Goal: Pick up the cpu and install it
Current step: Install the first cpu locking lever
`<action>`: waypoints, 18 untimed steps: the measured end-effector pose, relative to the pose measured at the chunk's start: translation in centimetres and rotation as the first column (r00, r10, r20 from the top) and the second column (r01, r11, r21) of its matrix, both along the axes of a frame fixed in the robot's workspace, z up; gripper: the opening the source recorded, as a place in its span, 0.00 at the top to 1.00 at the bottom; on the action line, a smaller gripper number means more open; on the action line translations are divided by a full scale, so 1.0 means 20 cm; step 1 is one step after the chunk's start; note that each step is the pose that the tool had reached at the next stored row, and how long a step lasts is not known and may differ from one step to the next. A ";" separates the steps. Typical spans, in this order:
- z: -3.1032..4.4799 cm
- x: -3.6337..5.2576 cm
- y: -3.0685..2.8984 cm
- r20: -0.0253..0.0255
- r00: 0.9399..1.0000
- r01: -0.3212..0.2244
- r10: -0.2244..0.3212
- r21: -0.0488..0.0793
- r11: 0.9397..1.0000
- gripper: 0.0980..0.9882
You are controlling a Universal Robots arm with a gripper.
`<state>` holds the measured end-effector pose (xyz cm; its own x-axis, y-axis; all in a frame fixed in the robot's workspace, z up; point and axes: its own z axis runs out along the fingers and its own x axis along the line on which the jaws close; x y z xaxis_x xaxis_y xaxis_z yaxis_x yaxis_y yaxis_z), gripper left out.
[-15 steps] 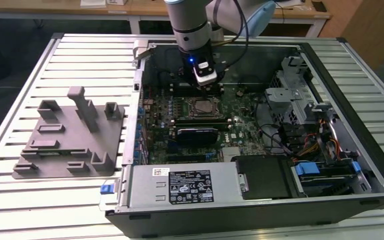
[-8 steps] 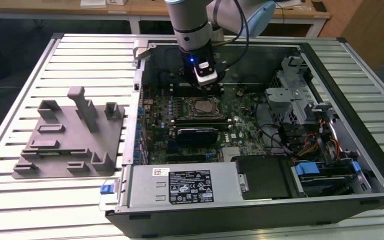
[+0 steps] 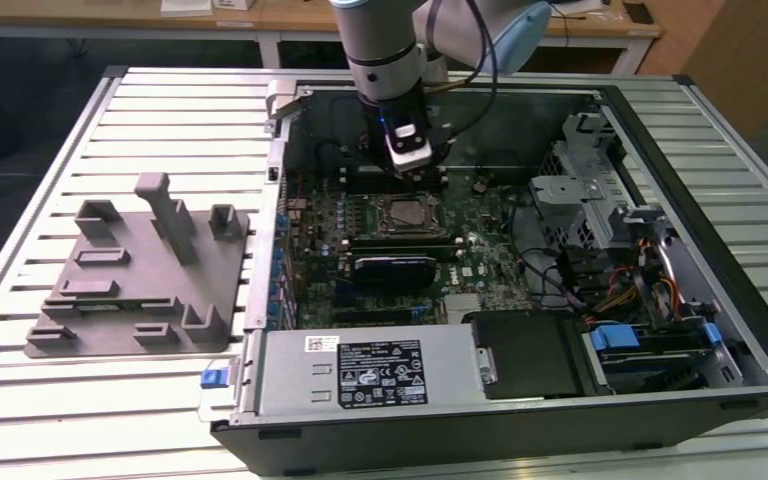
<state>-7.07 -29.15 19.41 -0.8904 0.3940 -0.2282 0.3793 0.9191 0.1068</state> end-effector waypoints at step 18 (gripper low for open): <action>-0.013 0.018 -0.003 0.000 0.999 0.038 -0.038 0.008 0.999 0.99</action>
<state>-6.72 -29.22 19.16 -0.8747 0.4294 -0.2248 0.4141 0.9031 0.1136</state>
